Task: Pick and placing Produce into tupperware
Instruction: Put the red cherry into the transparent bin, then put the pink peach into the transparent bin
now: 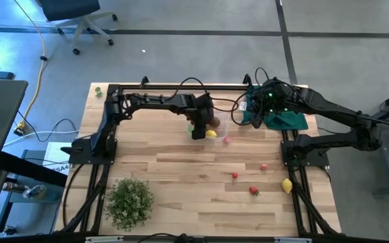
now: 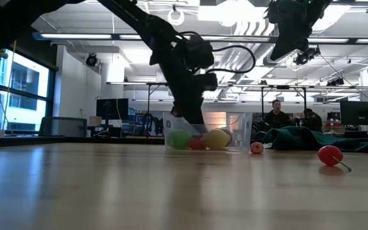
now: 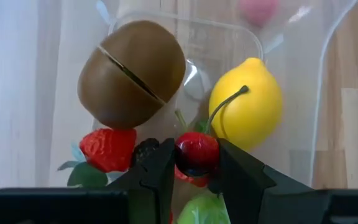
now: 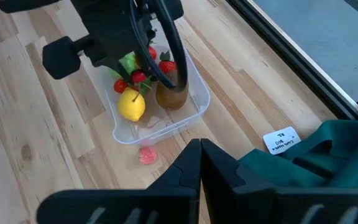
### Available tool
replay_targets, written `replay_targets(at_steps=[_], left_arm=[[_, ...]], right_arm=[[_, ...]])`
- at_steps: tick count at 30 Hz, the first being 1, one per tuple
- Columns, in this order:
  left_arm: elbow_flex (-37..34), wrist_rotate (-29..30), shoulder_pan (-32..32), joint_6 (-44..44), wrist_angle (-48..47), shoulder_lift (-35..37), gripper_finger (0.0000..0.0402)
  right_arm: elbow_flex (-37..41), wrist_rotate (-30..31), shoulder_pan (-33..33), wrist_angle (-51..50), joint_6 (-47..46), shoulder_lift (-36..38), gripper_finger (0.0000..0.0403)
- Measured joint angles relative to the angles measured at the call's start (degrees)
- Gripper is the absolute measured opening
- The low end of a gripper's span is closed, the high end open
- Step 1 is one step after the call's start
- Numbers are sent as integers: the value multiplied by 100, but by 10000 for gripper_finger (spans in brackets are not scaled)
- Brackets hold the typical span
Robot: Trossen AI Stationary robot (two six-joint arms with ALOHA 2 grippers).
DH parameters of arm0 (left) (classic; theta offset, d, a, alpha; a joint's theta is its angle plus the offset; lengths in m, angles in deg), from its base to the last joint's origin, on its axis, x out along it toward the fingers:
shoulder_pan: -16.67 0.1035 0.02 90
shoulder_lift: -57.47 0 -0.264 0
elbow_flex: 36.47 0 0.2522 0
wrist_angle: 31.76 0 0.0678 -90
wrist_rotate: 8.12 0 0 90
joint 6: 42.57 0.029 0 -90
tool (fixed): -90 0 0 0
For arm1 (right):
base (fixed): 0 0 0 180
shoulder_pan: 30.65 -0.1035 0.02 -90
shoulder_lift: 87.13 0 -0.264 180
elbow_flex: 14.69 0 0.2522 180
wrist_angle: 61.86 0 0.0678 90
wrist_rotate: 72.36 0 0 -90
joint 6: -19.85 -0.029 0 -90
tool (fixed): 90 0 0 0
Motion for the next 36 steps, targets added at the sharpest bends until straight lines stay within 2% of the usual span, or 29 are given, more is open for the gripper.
replay_targets(at_steps=[10, 18, 22, 27, 36], left_arm=[[0, -9, 0, -43, 96, -1, 104], [0, 22, 0, 290, 67, -1, 180], [0, 15, 0, 397, 61, 0, 199], [0, -121, 2, 411, 92, 150, 196], [1, -127, 130, 409, 84, 989, 154]], right_arm=[[0, 0, 0, 0, 0, 0, 0], [0, 0, -1, 0, 0, 0, 0], [0, -2, -2, 0, 0, 0, 0], [0, -2, 0, 0, 0, 1, 0], [0, -1, -1, 0, 0, 1, 0]])
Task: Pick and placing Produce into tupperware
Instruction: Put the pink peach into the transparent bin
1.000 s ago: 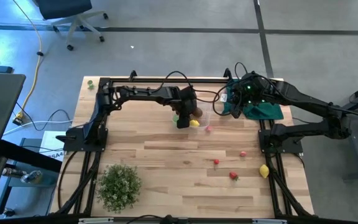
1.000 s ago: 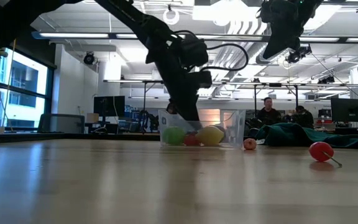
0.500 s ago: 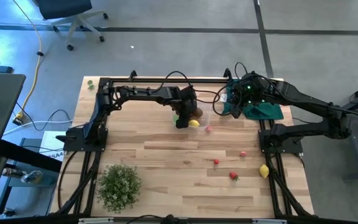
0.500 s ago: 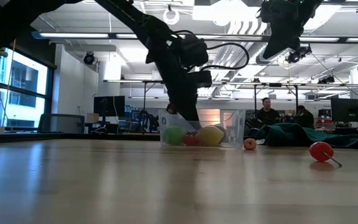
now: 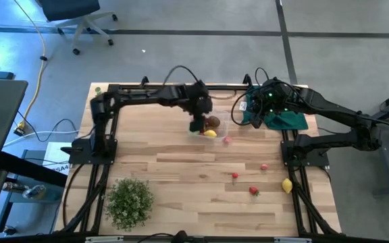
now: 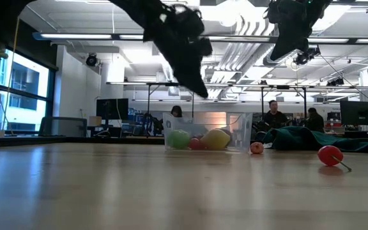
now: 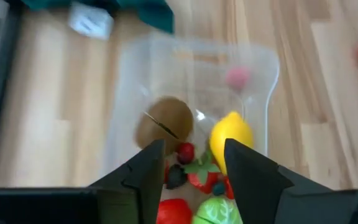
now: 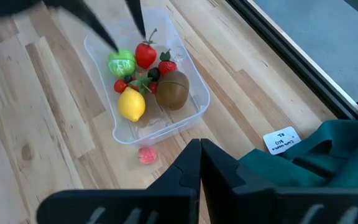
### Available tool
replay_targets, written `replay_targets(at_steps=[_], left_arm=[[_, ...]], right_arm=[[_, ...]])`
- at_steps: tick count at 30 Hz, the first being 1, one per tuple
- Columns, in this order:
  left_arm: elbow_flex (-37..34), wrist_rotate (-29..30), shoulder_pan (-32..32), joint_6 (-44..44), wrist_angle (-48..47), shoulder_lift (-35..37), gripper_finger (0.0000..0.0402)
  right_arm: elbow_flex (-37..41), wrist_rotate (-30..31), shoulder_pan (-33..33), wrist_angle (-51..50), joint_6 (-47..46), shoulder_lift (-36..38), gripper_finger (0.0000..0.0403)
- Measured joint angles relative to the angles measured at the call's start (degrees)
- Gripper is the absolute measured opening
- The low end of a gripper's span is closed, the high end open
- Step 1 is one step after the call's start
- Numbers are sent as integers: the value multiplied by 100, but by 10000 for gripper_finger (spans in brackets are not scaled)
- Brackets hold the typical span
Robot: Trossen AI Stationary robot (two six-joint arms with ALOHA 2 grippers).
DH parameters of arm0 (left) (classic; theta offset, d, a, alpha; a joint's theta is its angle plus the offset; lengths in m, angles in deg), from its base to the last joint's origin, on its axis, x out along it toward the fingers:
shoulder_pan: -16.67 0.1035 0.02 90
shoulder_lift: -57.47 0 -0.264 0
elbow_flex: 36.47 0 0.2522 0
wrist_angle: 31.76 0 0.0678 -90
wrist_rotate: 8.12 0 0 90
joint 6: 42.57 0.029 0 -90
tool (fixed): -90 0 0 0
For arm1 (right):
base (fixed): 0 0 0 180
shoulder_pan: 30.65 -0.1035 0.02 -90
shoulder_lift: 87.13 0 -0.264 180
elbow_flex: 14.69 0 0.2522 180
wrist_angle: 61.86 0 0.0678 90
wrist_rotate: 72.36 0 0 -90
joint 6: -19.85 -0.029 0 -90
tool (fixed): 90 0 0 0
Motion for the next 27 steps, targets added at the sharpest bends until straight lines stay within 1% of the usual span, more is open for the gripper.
replay_targets(at_steps=[6, 9, 11, 14, 17, 19, 22, 26, 27], left_arm=[[1, 18, 115, 10, -217, 772, 134], [-8, 26, 141, 187, -418, 1083, 127], [-151, 24, 174, 345, -416, 1299, 125], [-717, -117, 344, 466, -145, 1697, 124], [-1655, -492, 588, 308, 507, 2186, 124], [-2212, -548, 688, 178, 890, 2502, 124], [-2759, -438, 785, 143, 1027, 2978, 124], [-3096, 33, 784, 382, 1181, 3534, 124], [-3164, 61, 784, 411, 1283, 3641, 124]], right_arm=[[0, -1, -2, 0, 0, -1, 0], [0, -1, -1, 0, 0, -1, 0], [0, 2, 1, 0, 0, 1, 0], [0, 0, 1, 0, 0, 1, 0], [0, 1, 1, 0, 0, 0, 0], [0, 1, -2, 0, 0, -1, 0], [0, -1, -2, 0, 0, 1, 0], [0, 0, 0, 0, 0, -1, 0], [0, 1, 1, 0, 0, 1, 0]])
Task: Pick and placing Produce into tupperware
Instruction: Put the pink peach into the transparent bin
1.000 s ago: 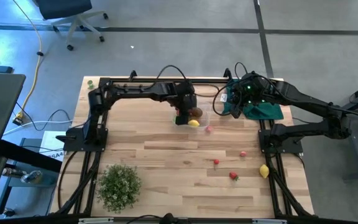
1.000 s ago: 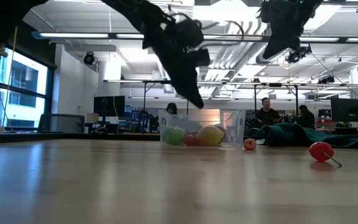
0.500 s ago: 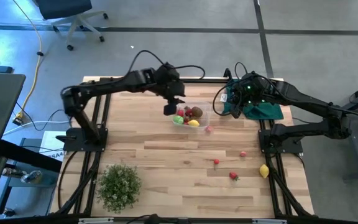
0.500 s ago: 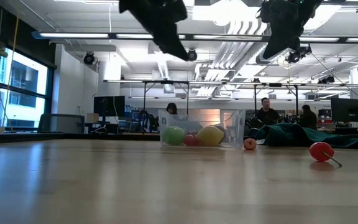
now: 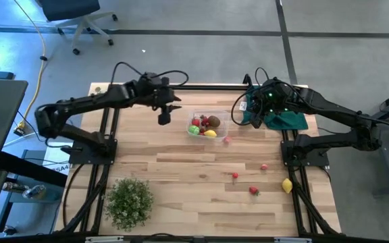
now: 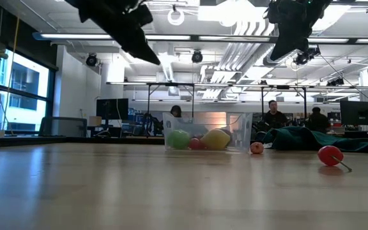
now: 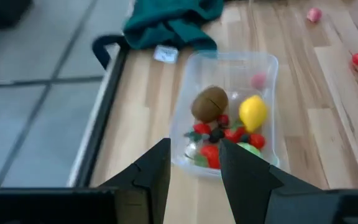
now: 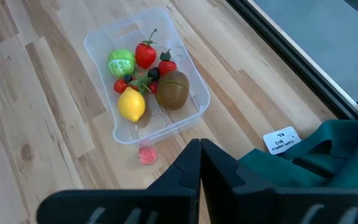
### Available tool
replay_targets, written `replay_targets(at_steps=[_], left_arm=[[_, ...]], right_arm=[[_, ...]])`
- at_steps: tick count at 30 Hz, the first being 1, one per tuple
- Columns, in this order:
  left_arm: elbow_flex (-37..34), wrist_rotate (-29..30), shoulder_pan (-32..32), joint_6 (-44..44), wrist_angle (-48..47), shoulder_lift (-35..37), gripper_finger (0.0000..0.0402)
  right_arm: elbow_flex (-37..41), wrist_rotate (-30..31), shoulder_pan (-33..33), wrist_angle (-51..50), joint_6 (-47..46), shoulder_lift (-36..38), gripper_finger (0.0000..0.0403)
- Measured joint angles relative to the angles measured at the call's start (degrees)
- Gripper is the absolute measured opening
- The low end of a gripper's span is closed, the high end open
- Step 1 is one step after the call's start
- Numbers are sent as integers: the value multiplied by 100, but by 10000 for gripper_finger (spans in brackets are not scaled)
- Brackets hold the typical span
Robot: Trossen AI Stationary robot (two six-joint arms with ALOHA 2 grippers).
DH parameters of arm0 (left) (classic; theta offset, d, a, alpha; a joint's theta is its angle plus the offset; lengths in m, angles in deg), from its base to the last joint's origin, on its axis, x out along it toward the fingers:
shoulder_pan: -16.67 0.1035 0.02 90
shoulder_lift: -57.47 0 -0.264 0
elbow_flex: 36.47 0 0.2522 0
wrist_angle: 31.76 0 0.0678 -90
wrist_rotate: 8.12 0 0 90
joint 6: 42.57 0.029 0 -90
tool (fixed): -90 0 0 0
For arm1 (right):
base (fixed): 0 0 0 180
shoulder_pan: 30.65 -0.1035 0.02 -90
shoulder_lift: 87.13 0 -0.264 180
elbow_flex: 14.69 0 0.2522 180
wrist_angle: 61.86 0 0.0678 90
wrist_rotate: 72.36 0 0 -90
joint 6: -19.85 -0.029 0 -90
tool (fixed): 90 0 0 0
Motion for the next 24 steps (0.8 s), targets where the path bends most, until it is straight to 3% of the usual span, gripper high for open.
replay_targets(at_steps=[9, 24], left_arm=[[-617, -194, -14, 29, 180, 370, 124], [-662, -266, -13, 175, 219, 387, 124]], right_arm=[[0, 0, 0, 0, 0, -2, 0], [0, -1, -1, 0, 0, -1, 0]])
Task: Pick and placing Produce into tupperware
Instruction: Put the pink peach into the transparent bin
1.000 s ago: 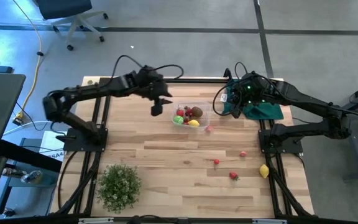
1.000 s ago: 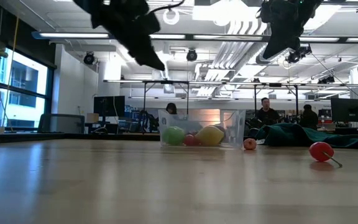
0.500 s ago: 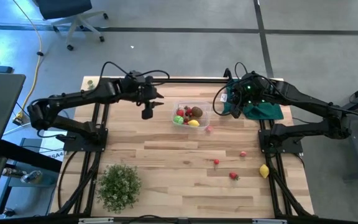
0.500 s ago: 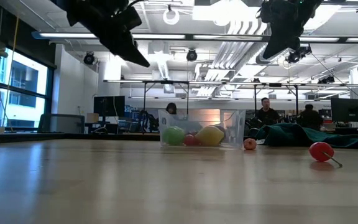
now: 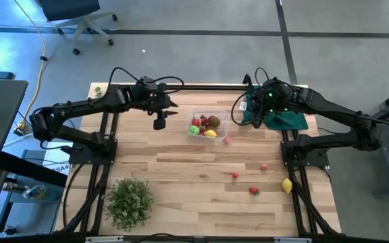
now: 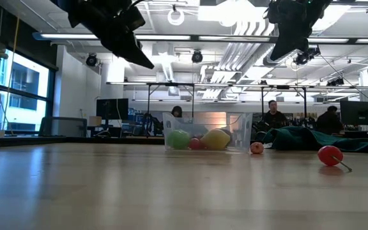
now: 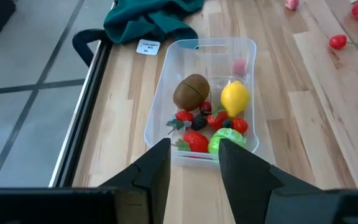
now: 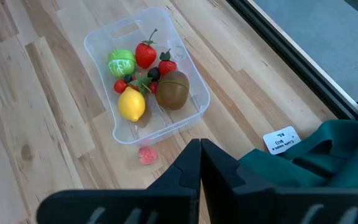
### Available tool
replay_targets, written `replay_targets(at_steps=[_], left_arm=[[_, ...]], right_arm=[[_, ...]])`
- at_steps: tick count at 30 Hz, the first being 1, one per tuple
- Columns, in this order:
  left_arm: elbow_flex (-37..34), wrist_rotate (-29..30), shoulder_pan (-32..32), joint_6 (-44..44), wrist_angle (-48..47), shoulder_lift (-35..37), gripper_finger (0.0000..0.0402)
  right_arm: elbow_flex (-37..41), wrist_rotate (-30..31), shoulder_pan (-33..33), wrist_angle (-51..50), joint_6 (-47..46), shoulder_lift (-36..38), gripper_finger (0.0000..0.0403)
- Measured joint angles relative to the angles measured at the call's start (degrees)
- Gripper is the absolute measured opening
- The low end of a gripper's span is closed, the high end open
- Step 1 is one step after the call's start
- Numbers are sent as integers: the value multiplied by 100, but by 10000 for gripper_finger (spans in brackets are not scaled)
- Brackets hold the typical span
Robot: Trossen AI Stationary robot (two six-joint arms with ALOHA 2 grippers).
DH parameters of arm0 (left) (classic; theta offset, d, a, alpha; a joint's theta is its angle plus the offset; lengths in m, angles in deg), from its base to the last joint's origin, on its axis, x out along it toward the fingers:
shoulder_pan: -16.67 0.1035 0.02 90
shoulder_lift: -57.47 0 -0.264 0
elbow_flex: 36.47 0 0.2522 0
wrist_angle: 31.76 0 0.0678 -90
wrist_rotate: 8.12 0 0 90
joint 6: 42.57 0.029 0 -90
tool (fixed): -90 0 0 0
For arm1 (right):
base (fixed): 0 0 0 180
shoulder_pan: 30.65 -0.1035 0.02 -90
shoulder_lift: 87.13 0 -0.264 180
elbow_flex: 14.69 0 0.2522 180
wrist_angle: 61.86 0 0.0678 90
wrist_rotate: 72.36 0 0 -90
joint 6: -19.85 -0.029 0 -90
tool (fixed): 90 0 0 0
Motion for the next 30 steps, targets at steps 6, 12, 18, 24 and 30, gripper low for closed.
replay_targets(at_steps=[6, 12, 18, 24, 30], left_arm=[[0, 34, 0, 13, 1, -1, 124], [0, 34, 0, 13, 0, -2, 124], [0, 36, 0, 13, 0, -2, 124], [0, 36, 0, 13, 0, -2, 124], [0, 38, 0, 13, 0, -4, 124]], right_arm=[[0, 0, -1, 0, 0, 0, 0], [0, -1, -1, 0, 0, -1, 0], [0, 1, 1, 0, 0, -1, 0], [0, 1, 0, 0, 0, 0, 0], [0, -1, -1, 0, -185, -1, 0]])
